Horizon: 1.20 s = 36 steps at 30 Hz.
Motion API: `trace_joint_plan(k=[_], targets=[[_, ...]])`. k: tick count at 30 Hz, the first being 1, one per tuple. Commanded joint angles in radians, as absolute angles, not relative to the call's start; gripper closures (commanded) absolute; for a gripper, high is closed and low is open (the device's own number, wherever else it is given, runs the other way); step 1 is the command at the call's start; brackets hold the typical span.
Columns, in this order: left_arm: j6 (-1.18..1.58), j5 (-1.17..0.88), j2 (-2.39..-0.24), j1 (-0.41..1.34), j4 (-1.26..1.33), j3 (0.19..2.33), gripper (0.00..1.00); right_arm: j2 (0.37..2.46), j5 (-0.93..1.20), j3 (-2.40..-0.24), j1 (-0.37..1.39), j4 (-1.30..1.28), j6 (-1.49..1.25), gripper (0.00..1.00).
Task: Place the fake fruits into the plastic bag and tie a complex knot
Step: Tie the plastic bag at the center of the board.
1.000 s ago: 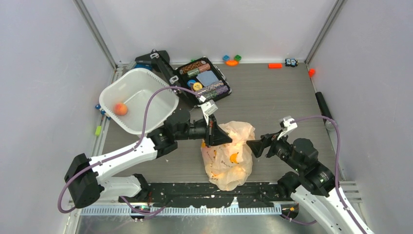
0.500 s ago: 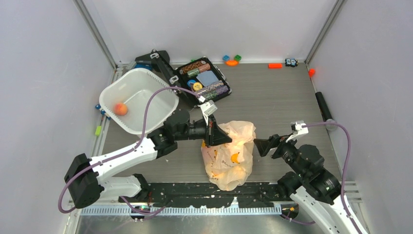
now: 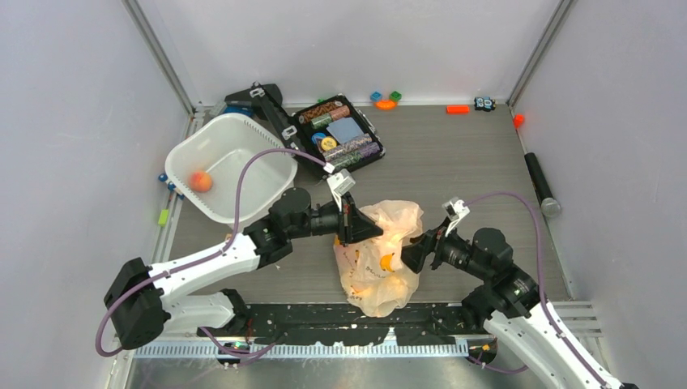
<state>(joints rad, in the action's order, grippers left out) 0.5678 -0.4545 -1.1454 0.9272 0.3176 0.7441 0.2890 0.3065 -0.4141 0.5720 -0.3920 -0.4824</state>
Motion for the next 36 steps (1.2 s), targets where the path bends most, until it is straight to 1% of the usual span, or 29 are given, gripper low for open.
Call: trace_joint_plan(k=[1,3,5,6,7,10,15,17,18,19,20,21,22,23,24,25,27,30,32,36], targets=[[0.57,-0.438,-1.129,0.922,0.445,0.721,1.0,0.293,0.493,-0.381,0.571,-0.142,-0.479,0.08],[0.571,-0.434,-1.132,0.922,0.449,0.717,1.0,0.327,0.57,-0.351,0.573,-0.061,-0.498,0.09],[0.572,-0.43,-1.132,0.922,0.455,0.71,1.0,0.348,0.593,-0.34,0.589,0.028,-0.517,0.1],[0.573,-0.428,-1.133,0.922,0.46,0.706,1.0,0.349,0.589,-0.339,0.607,0.065,-0.516,0.1],[0.574,-0.426,-1.133,0.922,0.465,0.701,1.0,0.353,0.574,-0.34,0.616,0.079,-0.507,0.08],[0.584,-0.425,-1.135,0.922,0.486,0.694,1.0,0.381,0.542,-0.347,0.65,0.131,-0.49,0.07],[0.599,-0.419,-1.147,0.923,0.53,0.688,1.0,0.478,0.48,-0.336,0.727,0.247,-0.491,0.1],[0.605,-0.413,-1.149,0.923,0.551,0.679,1.0,0.517,0.436,-0.341,0.765,0.281,-0.478,0.16],[0.61,-0.408,-1.148,0.923,0.563,0.675,1.0,0.543,0.41,-0.344,0.784,0.289,-0.475,0.23],[0.612,-0.402,-1.148,0.923,0.569,0.67,1.0,0.554,0.399,-0.344,0.791,0.309,-0.476,0.26],[0.617,-0.397,-1.145,0.923,0.575,0.664,1.0,0.571,0.383,-0.344,0.799,0.318,-0.482,0.34],[0.618,-0.389,-1.141,0.923,0.581,0.66,1.0,0.58,0.376,-0.344,0.801,0.332,-0.488,0.4],[0.617,-0.38,-1.135,0.923,0.578,0.656,1.0,0.581,0.361,-0.346,0.804,0.335,-0.491,0.54],[0.611,-0.369,-1.124,0.923,0.563,0.651,1.0,0.577,0.353,-0.348,0.804,0.323,-0.491,0.63],[0.602,-0.354,-1.11,0.923,0.532,0.65,1.0,0.572,0.329,-0.358,0.804,0.307,-0.489,0.8],[0.589,-0.34,-1.092,0.922,0.493,0.652,1.0,0.56,0.319,-0.363,0.804,0.27,-0.479,0.91],[0.56,-0.317,-1.053,0.922,0.4,0.664,1.0,0.532,0.29,-0.376,0.804,0.213,-0.469,0.94],[0.527,-0.293,-0.998,0.919,0.252,0.695,1.0,0.504,0.252,-0.413,0.803,0.114,-0.453,0.95],[0.497,-0.288,-0.973,0.917,0.126,0.747,1.0,0.5,0.214,-0.454,0.802,-0.028,-0.429,0.95],[0.453,-0.257,-0.936,0.917,-0.066,0.818,1.0,0.497,0.187,-0.513,0.802,-0.167,-0.379,0.95]])
